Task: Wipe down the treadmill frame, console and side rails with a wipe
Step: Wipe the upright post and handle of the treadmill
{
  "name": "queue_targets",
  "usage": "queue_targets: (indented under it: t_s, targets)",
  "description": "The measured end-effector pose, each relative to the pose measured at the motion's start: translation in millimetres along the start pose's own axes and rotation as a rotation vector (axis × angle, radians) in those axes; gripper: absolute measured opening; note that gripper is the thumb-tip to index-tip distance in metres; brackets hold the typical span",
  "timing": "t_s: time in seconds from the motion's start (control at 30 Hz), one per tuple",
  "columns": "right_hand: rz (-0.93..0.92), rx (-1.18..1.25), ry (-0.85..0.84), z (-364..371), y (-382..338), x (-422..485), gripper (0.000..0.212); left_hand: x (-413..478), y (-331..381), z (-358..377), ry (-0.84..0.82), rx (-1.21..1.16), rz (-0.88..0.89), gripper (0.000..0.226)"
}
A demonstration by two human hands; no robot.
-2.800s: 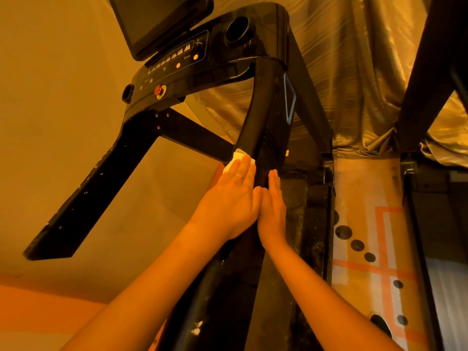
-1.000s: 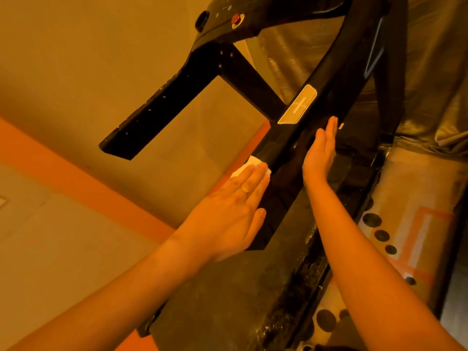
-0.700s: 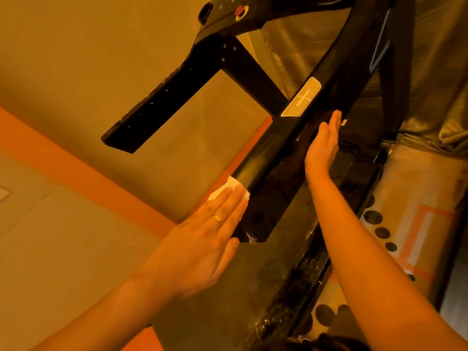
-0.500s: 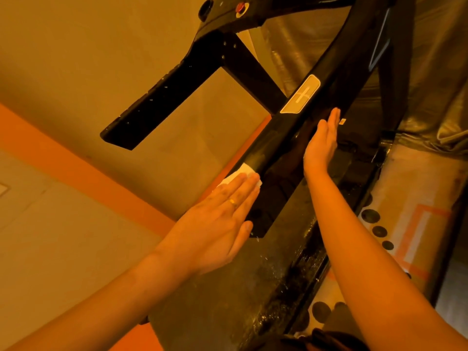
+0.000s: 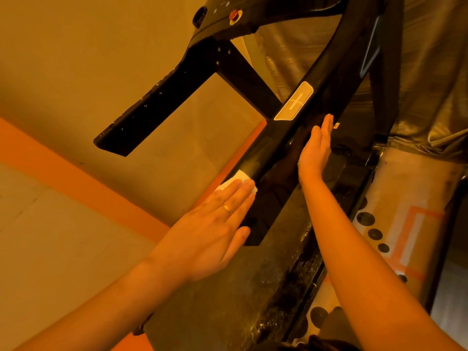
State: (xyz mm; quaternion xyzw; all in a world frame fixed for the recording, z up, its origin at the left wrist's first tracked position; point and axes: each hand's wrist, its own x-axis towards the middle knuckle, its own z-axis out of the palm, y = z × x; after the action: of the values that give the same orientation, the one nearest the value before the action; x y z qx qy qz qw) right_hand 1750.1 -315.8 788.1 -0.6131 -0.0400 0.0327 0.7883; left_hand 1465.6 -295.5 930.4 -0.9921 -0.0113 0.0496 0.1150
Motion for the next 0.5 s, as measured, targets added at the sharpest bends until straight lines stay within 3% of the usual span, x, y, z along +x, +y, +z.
queue_targets:
  t_s: [0.2, 0.3, 0.5]
  targets:
    - [0.004, -0.006, -0.001, -1.4, -3.9, -2.3, 0.052, 70.8, -8.2, -14.4, -0.008, -0.054, 0.039, 0.070]
    - [0.014, 0.001, -0.018, -4.2, -6.2, -2.7, 0.051, 111.5, -14.8, -23.0, 0.003, -0.096, 0.034, 0.059]
    - [0.031, 0.058, -0.084, -21.9, -5.8, 12.5, 0.050, 188.1, -42.7, -23.4, 0.193, -0.258, 0.013, 0.043]
